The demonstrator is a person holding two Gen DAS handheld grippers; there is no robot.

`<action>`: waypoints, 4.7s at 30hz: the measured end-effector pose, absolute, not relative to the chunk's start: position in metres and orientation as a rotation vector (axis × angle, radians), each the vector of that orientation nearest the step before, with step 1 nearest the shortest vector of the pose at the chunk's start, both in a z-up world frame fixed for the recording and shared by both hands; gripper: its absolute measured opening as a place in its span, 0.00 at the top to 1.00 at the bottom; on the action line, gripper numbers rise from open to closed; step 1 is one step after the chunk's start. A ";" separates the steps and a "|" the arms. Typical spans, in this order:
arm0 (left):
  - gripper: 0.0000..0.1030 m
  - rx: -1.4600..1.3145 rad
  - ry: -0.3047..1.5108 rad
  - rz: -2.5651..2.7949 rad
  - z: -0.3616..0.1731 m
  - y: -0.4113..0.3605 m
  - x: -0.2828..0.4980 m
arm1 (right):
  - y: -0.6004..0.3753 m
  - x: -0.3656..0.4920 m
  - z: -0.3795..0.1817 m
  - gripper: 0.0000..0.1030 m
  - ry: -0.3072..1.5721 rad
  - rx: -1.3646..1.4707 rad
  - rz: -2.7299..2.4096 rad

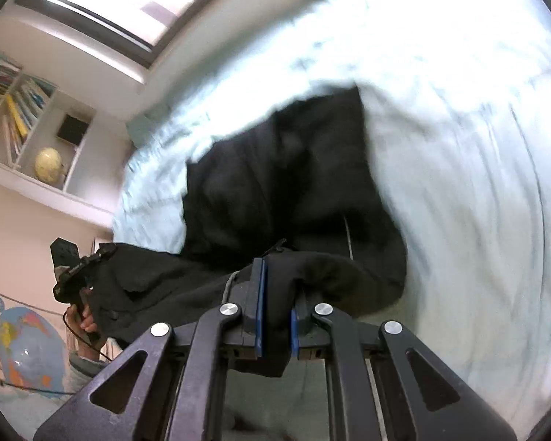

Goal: Fold large clothes
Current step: 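Lift the held hem and fold it over toward the collar with both grippers, then release the hem and smooth the folded jacket flat with both grippers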

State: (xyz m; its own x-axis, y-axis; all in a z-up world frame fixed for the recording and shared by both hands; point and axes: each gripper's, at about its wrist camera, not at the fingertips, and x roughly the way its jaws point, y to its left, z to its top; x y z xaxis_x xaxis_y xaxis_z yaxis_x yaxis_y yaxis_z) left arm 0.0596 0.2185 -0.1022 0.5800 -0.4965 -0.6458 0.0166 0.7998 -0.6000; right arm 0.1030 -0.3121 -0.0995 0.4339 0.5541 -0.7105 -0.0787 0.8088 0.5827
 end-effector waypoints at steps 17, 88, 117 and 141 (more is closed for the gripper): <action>0.79 -0.588 1.198 -0.079 -0.270 0.208 0.303 | -0.293 0.367 -0.267 0.83 1.319 0.476 0.102; 0.45 -0.796 1.158 -0.152 -0.287 0.295 0.376 | -0.296 0.449 -0.275 0.54 1.203 0.081 -0.002; 0.37 -0.145 1.141 -0.119 -0.248 0.073 0.259 | -0.137 0.294 -0.277 0.53 1.223 -0.011 0.201; 0.35 -0.173 1.125 -0.169 -0.223 0.075 0.298 | -0.106 0.349 -0.248 0.52 1.154 -0.022 0.134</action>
